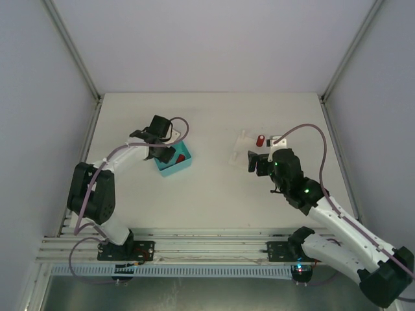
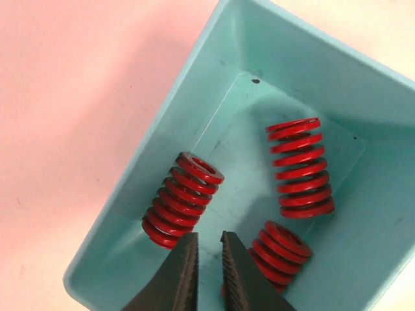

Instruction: Install the large spring

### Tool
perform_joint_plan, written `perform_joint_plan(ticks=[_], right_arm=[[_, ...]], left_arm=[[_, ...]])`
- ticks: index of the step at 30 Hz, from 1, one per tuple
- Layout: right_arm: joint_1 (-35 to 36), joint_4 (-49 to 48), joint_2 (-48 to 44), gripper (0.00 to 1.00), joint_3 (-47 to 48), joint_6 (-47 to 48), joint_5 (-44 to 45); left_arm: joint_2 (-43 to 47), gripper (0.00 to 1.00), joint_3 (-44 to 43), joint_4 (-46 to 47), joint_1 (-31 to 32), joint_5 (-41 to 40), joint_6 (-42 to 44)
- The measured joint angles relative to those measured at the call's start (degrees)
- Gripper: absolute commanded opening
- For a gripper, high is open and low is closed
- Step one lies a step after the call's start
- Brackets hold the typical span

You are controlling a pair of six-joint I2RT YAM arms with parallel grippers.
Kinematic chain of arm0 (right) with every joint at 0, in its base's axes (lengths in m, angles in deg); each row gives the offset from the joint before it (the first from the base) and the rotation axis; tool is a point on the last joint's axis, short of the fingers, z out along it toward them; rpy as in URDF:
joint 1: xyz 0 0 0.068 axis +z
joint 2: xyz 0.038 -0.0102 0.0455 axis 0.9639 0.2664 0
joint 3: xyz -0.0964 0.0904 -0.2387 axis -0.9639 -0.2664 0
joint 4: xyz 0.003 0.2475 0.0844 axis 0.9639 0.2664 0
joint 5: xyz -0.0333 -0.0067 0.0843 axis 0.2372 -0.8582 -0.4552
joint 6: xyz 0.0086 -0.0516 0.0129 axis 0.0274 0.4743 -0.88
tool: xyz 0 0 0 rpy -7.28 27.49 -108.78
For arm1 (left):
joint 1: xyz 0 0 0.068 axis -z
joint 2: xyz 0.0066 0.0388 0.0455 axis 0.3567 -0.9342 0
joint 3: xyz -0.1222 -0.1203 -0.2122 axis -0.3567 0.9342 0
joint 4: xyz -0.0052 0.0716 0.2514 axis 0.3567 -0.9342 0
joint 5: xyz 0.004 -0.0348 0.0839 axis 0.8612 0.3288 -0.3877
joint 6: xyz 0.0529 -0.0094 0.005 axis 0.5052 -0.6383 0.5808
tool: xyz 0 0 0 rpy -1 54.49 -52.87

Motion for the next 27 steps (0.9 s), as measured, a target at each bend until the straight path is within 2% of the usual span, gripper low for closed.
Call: perform_joint_plan(ticks=[6,8,18,23,27], right_arm=[[0.0,0.0,0.0,0.99,0.0,0.0,0.2],[0.0,0.0,0.0,0.99,0.0,0.0,0.3],[0.0,-2.3,1.6,0.99,-3.6,-0.1,0.9],[0.0,-2.6,4.3,0.99,-3.0,0.1,1.9],[0.0,-2.5,4.7,0.99,-2.2,1.0,3.9]], left_arm=[[0.0,0.38,1.0,-0.1,0.0,-0.1,-1.0],[0.0,0.40,2.0,-0.2,0.0,-0.1,-1.4],[-0.2,0.41,0.3,-1.8,0.0,0.4,-2.2],[-5.0,0.39,-5.4,-3.7,-0.6,0.8,-0.6],[-9.0,0.40,-6.1,-4.3,-1.5,0.8,0.2]])
